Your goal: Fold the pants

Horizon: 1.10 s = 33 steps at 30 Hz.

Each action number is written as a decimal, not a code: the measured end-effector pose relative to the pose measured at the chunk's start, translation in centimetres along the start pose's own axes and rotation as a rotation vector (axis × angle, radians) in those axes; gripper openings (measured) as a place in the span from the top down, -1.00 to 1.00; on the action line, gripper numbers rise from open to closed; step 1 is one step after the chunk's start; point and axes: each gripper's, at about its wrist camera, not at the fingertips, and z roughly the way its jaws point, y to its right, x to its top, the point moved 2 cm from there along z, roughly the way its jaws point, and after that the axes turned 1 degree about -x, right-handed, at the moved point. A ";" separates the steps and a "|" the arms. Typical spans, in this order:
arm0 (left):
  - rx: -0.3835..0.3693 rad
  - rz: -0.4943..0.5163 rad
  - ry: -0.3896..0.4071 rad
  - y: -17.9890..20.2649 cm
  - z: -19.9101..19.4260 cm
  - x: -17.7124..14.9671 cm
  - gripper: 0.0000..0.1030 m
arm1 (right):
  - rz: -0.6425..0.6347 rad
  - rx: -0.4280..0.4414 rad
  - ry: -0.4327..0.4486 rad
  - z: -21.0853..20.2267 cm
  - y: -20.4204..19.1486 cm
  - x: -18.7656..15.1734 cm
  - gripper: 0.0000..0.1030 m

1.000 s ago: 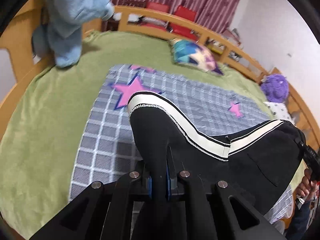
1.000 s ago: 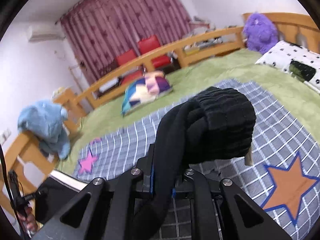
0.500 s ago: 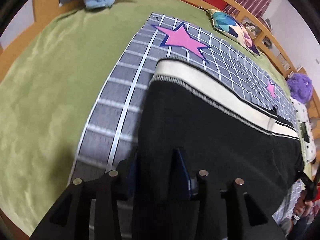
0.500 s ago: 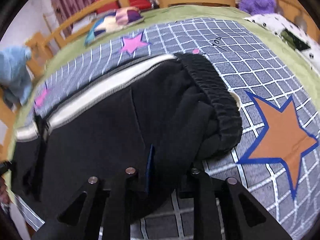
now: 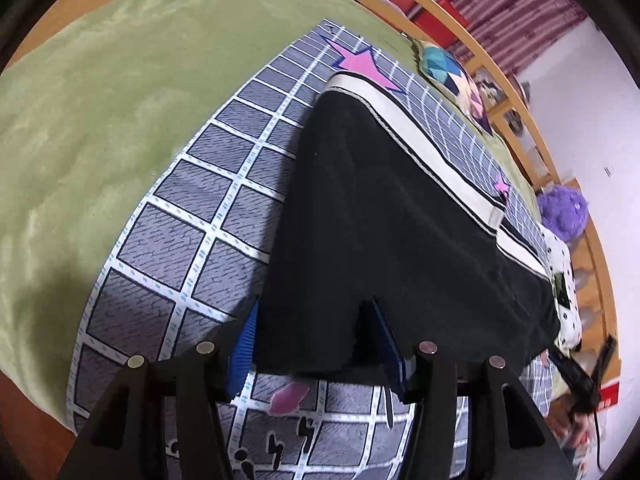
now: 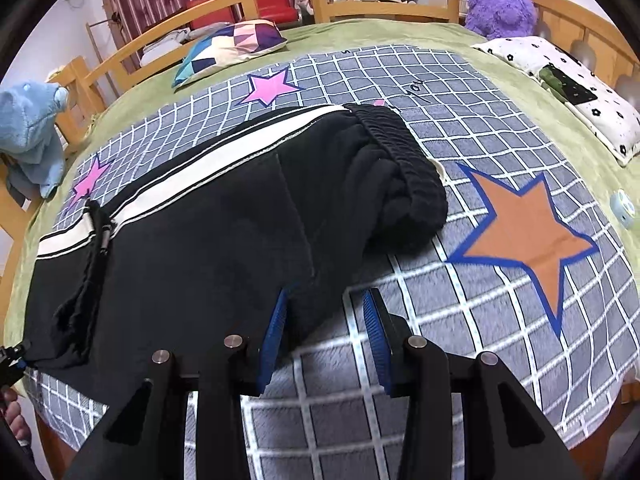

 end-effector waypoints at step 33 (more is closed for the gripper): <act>0.045 0.725 0.070 35.5 2.6 -4.9 0.72 | -0.052 0.155 0.213 -8.1 -1.4 8.0 0.23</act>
